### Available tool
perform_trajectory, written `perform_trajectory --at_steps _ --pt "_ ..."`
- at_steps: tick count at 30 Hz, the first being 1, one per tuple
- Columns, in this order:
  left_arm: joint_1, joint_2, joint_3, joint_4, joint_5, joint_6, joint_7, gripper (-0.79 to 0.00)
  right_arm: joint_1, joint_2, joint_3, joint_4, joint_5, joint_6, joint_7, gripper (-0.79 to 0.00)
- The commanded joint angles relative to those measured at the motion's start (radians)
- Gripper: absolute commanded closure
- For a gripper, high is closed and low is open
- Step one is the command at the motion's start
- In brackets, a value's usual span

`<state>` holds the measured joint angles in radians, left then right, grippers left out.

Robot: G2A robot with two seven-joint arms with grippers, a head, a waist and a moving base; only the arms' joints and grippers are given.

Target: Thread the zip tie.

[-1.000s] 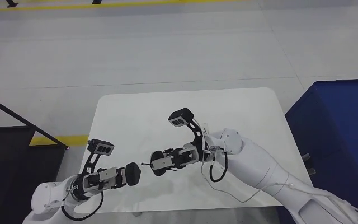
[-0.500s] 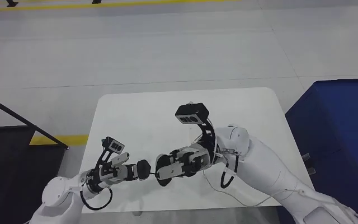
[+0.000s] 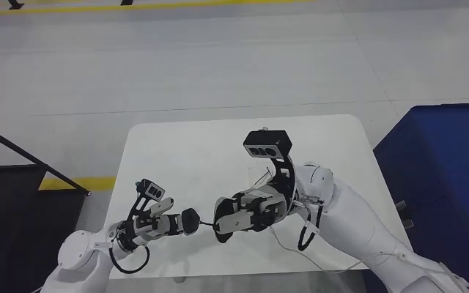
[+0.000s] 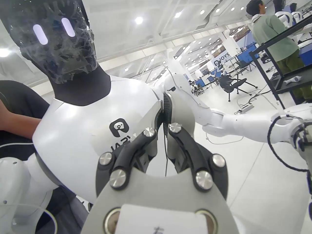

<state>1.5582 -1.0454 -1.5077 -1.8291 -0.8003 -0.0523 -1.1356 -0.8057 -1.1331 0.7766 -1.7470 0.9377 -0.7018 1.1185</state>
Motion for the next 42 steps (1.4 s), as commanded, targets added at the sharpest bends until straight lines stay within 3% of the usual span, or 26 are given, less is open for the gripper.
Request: perform_trajectory --at_steps 1,7,11,15,19,23,31,34,36,40,42 --pt "0.000 0.000 0.000 0.000 0.000 0.000 0.000 -0.785 -0.009 -0.004 0.004 -0.051 -0.022 -0.020 -0.020 0.000" --pt "0.000 0.000 0.000 0.000 0.000 0.000 0.000 -0.785 -0.040 0.016 0.157 -0.241 -0.440 -0.177 -0.177 0.000" --pt "0.000 0.000 0.000 0.000 0.000 0.000 0.000 -0.785 -0.086 0.038 0.290 -0.328 -0.517 -0.310 -0.310 0.000" --pt "0.000 0.000 0.000 0.000 0.000 0.000 0.000 -0.785 -0.153 0.053 0.519 -0.440 -0.676 -0.310 -0.312 0.000" --pt "0.000 0.000 0.000 0.000 0.000 0.000 0.000 -0.785 -0.241 0.056 0.657 -0.523 -0.843 -0.310 -0.349 0.000" --pt "0.000 0.000 0.000 0.000 0.000 0.000 0.000 -0.785 -0.277 0.054 0.702 -0.566 -0.929 -0.303 -0.409 0.000" --pt "0.000 0.000 0.000 0.000 0.000 0.000 0.000 -0.785 -0.218 0.058 0.664 -0.573 -1.000 -0.282 -0.417 0.000" --pt "0.000 0.000 0.000 0.000 0.000 0.000 0.000 -0.785 -0.210 0.061 0.613 -0.551 -0.906 -0.246 -0.439 0.000" --pt "0.000 0.000 0.000 0.000 0.000 0.000 0.000 -0.785 -0.186 0.065 0.542 -0.531 -0.721 -0.218 -0.440 0.000" --pt "0.000 0.000 0.000 0.000 0.000 0.000 0.000 -0.785 -0.075 0.080 0.394 -0.507 -0.240 -0.124 -0.233 0.000" --pt "0.000 0.000 0.000 0.000 0.000 0.000 0.000 -0.785 -0.049 0.088 0.355 -0.467 -0.099 -0.015 -0.085 0.000"
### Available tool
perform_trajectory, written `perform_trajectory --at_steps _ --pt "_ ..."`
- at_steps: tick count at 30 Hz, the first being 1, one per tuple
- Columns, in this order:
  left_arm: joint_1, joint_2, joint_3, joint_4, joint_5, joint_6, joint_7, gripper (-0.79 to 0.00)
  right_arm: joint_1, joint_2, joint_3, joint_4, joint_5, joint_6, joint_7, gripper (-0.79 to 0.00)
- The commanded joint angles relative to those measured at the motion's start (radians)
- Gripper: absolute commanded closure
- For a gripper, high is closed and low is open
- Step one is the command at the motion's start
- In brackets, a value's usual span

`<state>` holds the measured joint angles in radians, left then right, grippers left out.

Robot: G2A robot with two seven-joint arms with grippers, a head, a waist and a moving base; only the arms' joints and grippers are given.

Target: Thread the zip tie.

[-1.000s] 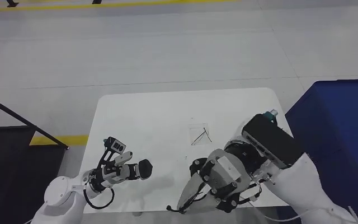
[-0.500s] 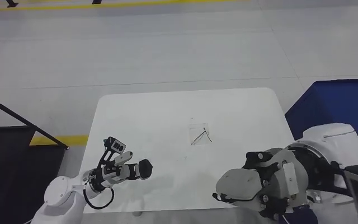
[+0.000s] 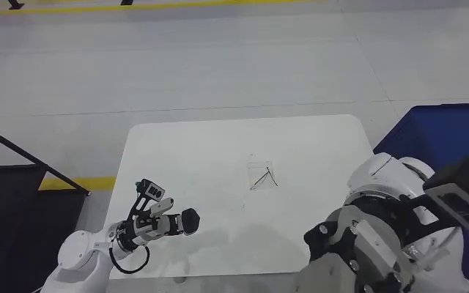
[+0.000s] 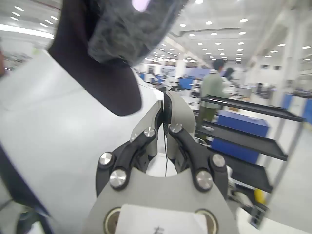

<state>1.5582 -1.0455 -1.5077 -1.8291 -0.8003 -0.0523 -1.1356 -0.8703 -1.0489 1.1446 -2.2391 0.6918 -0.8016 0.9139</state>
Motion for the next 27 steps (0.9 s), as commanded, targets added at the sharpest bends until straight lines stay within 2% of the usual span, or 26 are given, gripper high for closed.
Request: perform_trajectory --at_steps 1,2,5,10,12,17,20,24,27 --pt "0.000 0.000 0.000 0.000 0.000 0.000 0.000 -0.785 0.001 0.004 -0.045 0.037 0.213 0.139 0.149 0.000" --pt "0.000 0.000 0.000 0.000 0.000 0.000 0.000 -0.785 -0.020 0.003 -0.076 0.051 0.272 0.178 0.167 0.000" --pt "0.000 0.000 0.000 0.000 0.000 0.000 0.000 -0.785 -0.060 -0.004 -0.104 0.032 0.388 0.180 0.164 0.000" --pt "0.000 0.000 0.000 0.000 0.000 0.000 0.000 -0.785 -0.138 -0.018 -0.121 -0.010 0.496 0.089 0.156 0.000" --pt "0.000 0.000 0.000 0.000 0.000 0.000 0.000 -0.785 -0.165 -0.023 -0.134 -0.015 0.513 0.090 0.145 0.000" --pt "0.000 0.000 0.000 0.000 0.000 0.000 0.000 -0.785 -0.190 -0.033 -0.122 0.040 0.424 0.093 0.061 0.000" --pt "0.000 0.000 0.000 0.000 0.000 0.000 0.000 -0.785 -0.177 -0.036 -0.087 0.066 0.273 0.092 0.019 0.000" --pt "0.000 0.000 0.000 0.000 0.000 0.000 0.000 -0.785 -0.159 -0.047 -0.096 0.058 0.195 0.102 -0.014 0.000" --pt "0.000 0.000 0.000 0.000 0.000 0.000 0.000 -0.785 -0.151 -0.056 -0.119 0.055 0.203 0.123 -0.049 0.000"
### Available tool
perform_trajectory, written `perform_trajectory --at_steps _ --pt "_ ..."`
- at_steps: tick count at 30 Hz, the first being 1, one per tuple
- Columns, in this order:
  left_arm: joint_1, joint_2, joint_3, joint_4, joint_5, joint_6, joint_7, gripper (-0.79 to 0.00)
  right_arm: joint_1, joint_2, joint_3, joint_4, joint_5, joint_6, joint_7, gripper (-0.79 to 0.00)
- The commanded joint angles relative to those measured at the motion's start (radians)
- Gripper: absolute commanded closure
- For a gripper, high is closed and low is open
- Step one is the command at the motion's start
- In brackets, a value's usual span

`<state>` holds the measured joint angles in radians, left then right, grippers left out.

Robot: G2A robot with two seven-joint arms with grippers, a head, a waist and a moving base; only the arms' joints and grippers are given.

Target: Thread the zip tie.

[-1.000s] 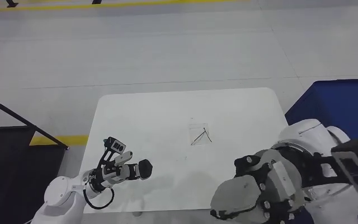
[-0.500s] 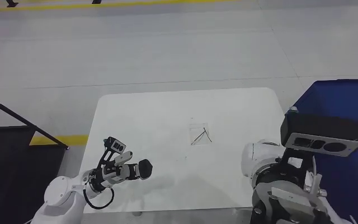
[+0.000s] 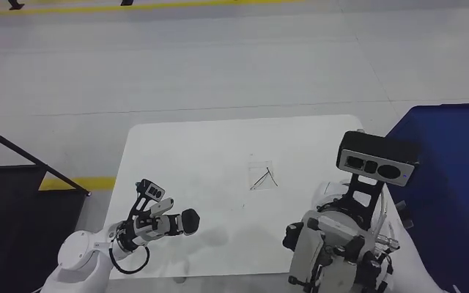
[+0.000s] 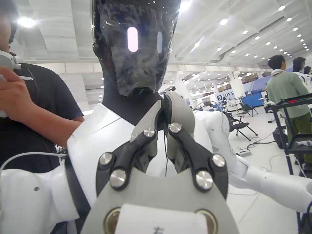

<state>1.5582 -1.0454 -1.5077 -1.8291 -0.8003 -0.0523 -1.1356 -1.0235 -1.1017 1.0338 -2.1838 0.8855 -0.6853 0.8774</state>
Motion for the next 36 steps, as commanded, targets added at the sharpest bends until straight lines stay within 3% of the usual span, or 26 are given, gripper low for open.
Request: perform_trajectory --at_steps 1,11,21,36 --pt "0.000 0.000 0.000 0.000 0.000 0.000 0.000 -0.785 0.004 -0.006 -0.014 0.002 0.016 0.009 -0.022 0.000" --pt "0.000 0.000 0.000 0.000 0.000 0.000 0.000 -0.785 0.006 -0.034 -0.093 0.030 0.139 0.090 -0.010 0.000" --pt "0.000 0.000 0.000 0.000 0.000 0.000 0.000 -0.785 0.067 -0.047 0.022 0.005 -0.123 -0.091 0.055 0.000" --pt "0.000 0.000 0.000 0.000 0.000 0.000 0.000 -0.785 0.109 -0.050 0.103 -0.003 -0.252 -0.104 0.042 0.000"
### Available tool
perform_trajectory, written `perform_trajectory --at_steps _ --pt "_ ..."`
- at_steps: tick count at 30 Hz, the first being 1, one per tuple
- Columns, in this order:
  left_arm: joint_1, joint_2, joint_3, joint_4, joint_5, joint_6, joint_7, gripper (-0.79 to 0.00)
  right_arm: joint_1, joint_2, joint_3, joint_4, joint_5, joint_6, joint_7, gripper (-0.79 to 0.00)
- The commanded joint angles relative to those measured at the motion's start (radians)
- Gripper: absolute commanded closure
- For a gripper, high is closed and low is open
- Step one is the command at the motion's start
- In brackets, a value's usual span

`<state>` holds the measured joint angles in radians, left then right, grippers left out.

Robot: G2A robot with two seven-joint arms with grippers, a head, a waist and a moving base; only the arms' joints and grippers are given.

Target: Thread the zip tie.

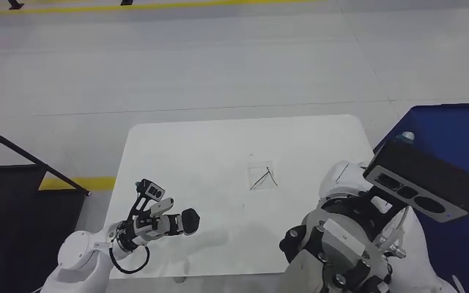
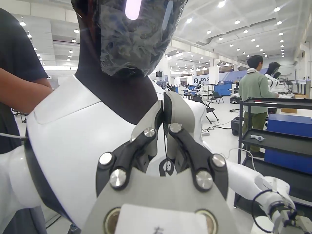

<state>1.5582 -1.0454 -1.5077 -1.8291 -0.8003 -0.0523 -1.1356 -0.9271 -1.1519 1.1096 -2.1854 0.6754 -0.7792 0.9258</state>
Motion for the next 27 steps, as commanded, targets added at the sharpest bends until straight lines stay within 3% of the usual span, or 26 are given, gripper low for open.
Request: perform_trajectory --at_steps 1,5,11,15,18,24,27 --pt "0.000 0.000 0.000 0.000 0.000 0.000 0.000 -0.785 0.026 -0.001 0.050 -0.003 -0.085 -0.021 -0.010 0.000" --pt "0.000 0.000 0.000 0.000 0.000 0.000 0.000 -0.785 0.092 -0.003 0.198 -0.033 -0.375 -0.130 -0.047 0.000" --pt "0.000 0.000 0.000 0.000 0.000 0.000 0.000 -0.785 0.085 -0.007 0.228 -0.060 -0.593 -0.168 -0.102 0.000" --pt "0.000 0.000 0.000 0.000 0.000 0.000 0.000 -0.785 0.065 -0.007 0.173 -0.043 -0.528 -0.132 -0.155 0.000" --pt "0.000 0.000 0.000 0.000 0.000 0.000 0.000 -0.785 0.051 -0.007 0.089 -0.054 -0.319 -0.073 -0.198 0.000" --pt "0.000 0.000 0.000 0.000 0.000 0.000 0.000 -0.785 -0.002 0.002 0.000 -0.086 0.002 0.075 -0.137 0.000" --pt "0.000 0.000 0.000 0.000 0.000 0.000 0.000 -0.785 -0.023 0.011 0.069 -0.038 -0.075 0.133 -0.103 0.000"
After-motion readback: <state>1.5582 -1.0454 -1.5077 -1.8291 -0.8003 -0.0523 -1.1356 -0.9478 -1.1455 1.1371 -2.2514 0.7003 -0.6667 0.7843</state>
